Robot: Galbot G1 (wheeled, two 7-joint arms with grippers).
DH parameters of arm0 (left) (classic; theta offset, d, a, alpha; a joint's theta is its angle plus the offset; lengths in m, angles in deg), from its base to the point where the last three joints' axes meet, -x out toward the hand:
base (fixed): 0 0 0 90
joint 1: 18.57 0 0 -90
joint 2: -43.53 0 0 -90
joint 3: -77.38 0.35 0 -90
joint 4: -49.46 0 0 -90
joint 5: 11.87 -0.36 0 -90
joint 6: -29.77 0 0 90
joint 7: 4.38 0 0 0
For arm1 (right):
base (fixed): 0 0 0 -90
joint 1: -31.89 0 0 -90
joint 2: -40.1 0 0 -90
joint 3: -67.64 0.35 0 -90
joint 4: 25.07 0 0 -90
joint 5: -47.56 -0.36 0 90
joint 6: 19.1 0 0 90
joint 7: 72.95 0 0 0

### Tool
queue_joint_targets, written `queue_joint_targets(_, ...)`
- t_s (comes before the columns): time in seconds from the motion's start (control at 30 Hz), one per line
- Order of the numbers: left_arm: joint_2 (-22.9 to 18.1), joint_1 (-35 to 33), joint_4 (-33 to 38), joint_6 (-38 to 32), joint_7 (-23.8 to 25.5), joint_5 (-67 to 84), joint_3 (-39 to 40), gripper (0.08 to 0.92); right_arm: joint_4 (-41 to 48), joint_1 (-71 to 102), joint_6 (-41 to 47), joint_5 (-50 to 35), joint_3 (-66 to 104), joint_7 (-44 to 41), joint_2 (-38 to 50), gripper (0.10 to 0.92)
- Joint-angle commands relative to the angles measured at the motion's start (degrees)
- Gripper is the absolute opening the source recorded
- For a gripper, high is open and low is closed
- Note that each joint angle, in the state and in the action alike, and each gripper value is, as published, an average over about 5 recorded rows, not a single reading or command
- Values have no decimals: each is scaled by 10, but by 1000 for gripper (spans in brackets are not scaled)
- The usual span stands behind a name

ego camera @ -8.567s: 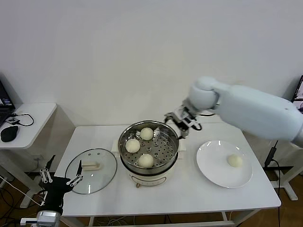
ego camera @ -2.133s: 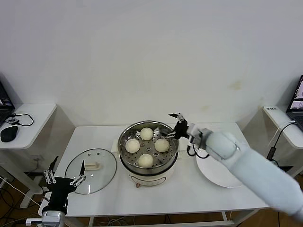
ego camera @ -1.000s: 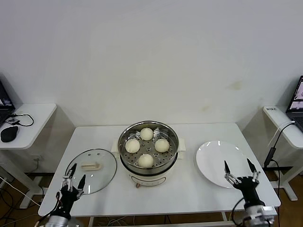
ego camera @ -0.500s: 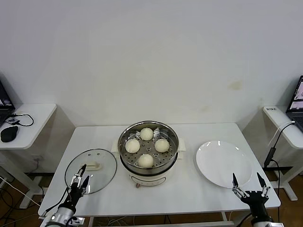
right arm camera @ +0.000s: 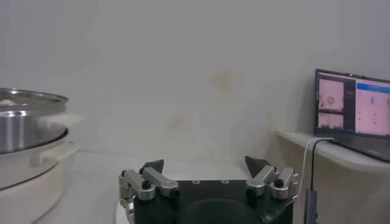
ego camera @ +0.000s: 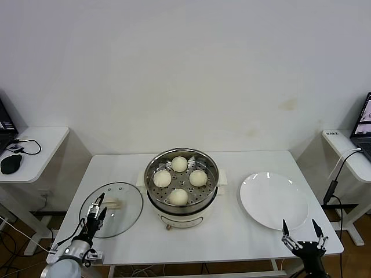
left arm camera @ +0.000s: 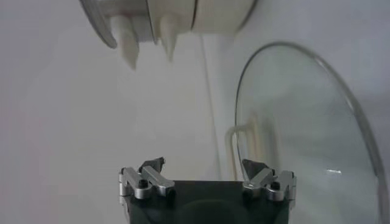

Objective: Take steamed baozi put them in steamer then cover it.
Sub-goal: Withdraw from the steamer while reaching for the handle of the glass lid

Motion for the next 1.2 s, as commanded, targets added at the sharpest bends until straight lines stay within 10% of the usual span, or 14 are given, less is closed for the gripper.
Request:
queue_joint_targets(0.03, 3, 55, -44, 0, 5, -5, 11, 823, -1, 6, 0, 4, 0, 0, -6, 823)
queue_joint_targets(1.2, -7, 129, -122, -4, 19, 10, 40, 823, 13, -1, 1, 20, -5, -2, -21, 823)
